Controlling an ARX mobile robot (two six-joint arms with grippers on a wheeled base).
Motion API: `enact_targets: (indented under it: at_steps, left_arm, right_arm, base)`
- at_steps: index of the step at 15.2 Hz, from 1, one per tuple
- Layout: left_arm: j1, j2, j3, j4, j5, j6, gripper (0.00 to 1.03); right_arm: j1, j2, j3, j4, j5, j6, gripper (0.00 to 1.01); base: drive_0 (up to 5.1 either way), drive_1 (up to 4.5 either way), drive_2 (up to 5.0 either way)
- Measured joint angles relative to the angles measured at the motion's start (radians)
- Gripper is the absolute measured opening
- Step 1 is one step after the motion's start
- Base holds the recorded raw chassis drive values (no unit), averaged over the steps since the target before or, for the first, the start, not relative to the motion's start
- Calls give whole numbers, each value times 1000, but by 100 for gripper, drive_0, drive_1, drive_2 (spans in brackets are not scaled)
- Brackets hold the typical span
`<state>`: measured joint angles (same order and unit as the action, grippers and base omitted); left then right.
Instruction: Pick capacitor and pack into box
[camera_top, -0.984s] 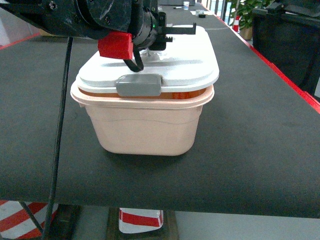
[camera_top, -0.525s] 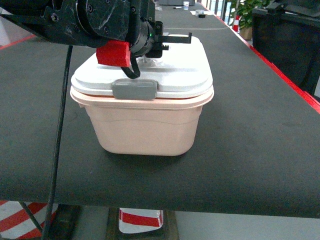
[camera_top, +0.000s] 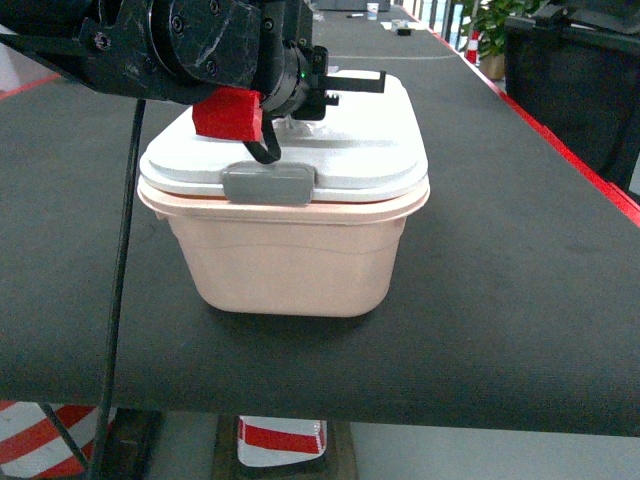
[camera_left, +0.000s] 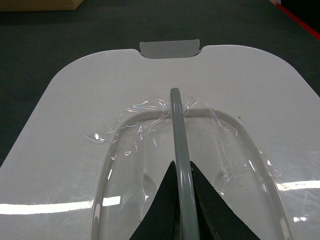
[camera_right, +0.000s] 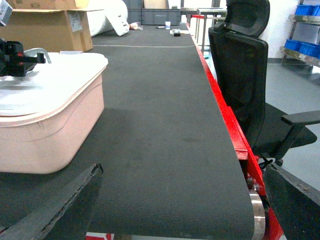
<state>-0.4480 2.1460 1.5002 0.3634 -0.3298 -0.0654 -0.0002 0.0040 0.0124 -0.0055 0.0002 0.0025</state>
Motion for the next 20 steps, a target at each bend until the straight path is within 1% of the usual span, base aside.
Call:
enact_targets:
  at_steps: [5,6,7,8,9,10,11,14,17,18,19,20]
  left_arm:
    - [2,-21,-26,5,2,25,2]
    - [2,-23,-29,5,2,26,9]
    - [-1,-23,-31,1,3,31,14]
    - [-2,-26,-31,-1,1,33,14]
    - [-2,-29,-32,3,1,39,25]
    - [-2,-34,-34,15,2,39,40]
    - [-2,-42,-37,33,2,39,50]
    - [6,-101,-73,90,11,40,77]
    - [12,-146,-101,119,17,40,88]
    - [14,-172,-122,141,19,43,93]
    - [18,-190,-137,157,19,47,97]
    - [26,-240,-183,207,19,64,100]
  right_arm:
    - [0,0,0,0,0,0,98]
    - [0,0,0,0,0,0,98]
    - [0,0,0,0,0,0,98]
    - [0,0,0,0,0,0,98]
    - [0,0,0,0,0,0,98]
    - [0,0,0,0,0,0,98]
    - [0,0,0,0,0,0,98]
    - [0,0,0,0,0,0,98]
    - [0,0,0,0,0,0,98]
    - [0,0,0,0,0,0,98]
    - [0,0,0,0,0,0,98]
    - [0,0,0,0,0,0,98]
  base:
    - [0,0,0]
    - [0,0,0]
    - [0,0,0]
    - [0,0,0]
    - [0,0,0]
    - [0,0,0]
    - [0,0,0]
    - [0,0,0]
    - [0,0,0]
    - [0,0,0]
    - [0,0,0]
    - [0,0,0]
